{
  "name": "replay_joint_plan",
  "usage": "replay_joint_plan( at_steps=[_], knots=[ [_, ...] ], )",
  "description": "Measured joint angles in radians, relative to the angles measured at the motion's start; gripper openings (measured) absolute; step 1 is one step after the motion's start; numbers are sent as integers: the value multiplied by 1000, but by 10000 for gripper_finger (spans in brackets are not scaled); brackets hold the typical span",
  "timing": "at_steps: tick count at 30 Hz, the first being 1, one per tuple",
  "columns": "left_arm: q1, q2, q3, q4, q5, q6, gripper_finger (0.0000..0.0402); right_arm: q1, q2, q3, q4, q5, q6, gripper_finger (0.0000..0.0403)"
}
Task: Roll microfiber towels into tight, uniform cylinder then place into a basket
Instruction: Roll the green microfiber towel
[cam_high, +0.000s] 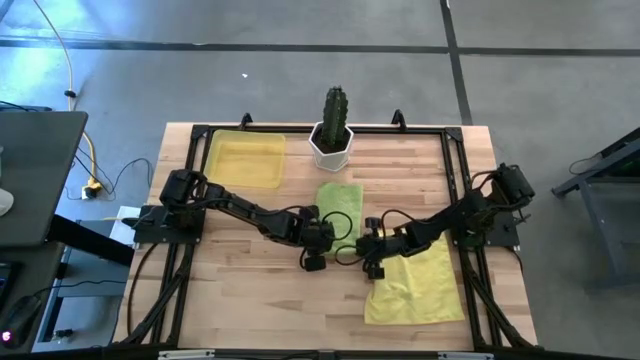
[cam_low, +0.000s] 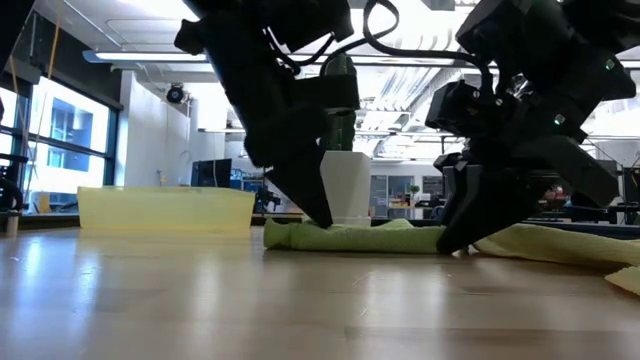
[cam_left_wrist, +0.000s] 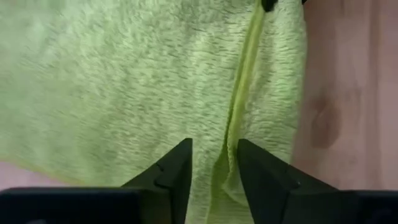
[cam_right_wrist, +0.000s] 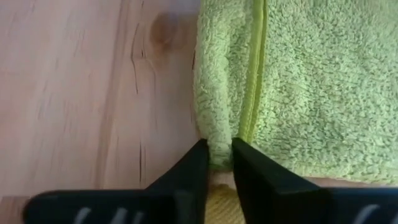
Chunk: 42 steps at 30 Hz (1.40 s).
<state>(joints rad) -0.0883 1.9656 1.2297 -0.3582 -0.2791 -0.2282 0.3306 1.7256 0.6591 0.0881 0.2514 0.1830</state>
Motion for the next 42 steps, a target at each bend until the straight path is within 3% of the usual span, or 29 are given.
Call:
replay_joint_plan(
  at_steps=[5, 10, 13, 16, 23, 27, 38, 42],
  knots=[
    [-14, 0, 24, -90, -50, 85, 138, -1, 2, 0, 6, -3, 1, 10],
    [-55, 0, 107, -266, -154, 108, 134, -7, 0, -2, 6, -15, 98, 5],
    [-84, -1, 153, -311, -149, 104, 131, -16, -10, -3, 6, -28, 183, 3],
    [-114, -2, 162, -296, -92, 129, 129, -33, -32, -5, 9, -69, 269, 2],
    [-145, -2, 162, -293, -96, 127, 129, -90, -72, -8, -5, -241, 530, 1],
    [-142, -2, 162, -287, -100, 127, 129, -110, -72, -8, -3, -285, 614, 1],
    [-92, 0, 48, -113, -118, 265, 129, -121, -74, -8, 1, -292, 617, 1],
    [-61, 0, 11, -76, -41, 266, 129, -121, -74, -8, 2, -289, 616, 1]
  ],
)
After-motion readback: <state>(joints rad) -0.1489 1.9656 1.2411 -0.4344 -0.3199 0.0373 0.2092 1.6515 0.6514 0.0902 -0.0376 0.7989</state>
